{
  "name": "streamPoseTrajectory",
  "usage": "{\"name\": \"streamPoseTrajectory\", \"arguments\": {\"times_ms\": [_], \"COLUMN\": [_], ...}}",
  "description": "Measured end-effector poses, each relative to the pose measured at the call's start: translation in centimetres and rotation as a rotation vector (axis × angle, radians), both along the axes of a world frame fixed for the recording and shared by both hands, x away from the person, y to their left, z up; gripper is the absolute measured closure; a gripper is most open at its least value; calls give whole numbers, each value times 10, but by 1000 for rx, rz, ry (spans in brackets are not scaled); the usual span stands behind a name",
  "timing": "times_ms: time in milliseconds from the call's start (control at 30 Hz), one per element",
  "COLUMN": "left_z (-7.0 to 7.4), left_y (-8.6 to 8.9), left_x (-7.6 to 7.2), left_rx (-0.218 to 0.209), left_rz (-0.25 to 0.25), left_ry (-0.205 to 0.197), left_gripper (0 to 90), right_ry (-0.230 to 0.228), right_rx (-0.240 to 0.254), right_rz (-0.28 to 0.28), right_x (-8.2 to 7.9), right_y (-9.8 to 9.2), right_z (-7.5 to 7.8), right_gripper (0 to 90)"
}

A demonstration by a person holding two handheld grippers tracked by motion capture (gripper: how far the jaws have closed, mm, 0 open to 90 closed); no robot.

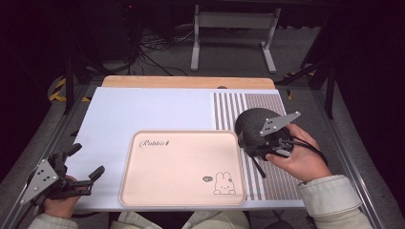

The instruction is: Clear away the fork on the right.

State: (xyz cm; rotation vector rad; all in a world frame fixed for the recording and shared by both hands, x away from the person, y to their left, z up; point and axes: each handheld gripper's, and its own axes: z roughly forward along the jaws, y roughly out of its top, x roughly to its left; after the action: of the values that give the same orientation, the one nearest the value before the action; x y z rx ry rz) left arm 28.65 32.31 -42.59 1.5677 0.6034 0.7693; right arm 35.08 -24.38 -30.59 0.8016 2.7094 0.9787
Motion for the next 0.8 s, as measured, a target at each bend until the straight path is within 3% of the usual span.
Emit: {"name": "streamPoseTrajectory", "arguments": {"times_ms": [267, 400, 800], "left_z": [0, 0, 0], "left_y": [0, 0, 1], "left_x": [0, 0, 0], "left_rx": [0, -1, -5], "left_rz": [0, 0, 0], "left_ry": [0, -1, 1], "left_gripper": [8, 8, 8], "right_ry": [58, 54, 115], "right_rx": [9, -6, 2], "right_rz": [-97, -127, -244], "right_x": [4, 6, 15], "right_y": [21, 31, 57], "right_z": [0, -2, -11], "right_gripper": [875, 875, 875]}}
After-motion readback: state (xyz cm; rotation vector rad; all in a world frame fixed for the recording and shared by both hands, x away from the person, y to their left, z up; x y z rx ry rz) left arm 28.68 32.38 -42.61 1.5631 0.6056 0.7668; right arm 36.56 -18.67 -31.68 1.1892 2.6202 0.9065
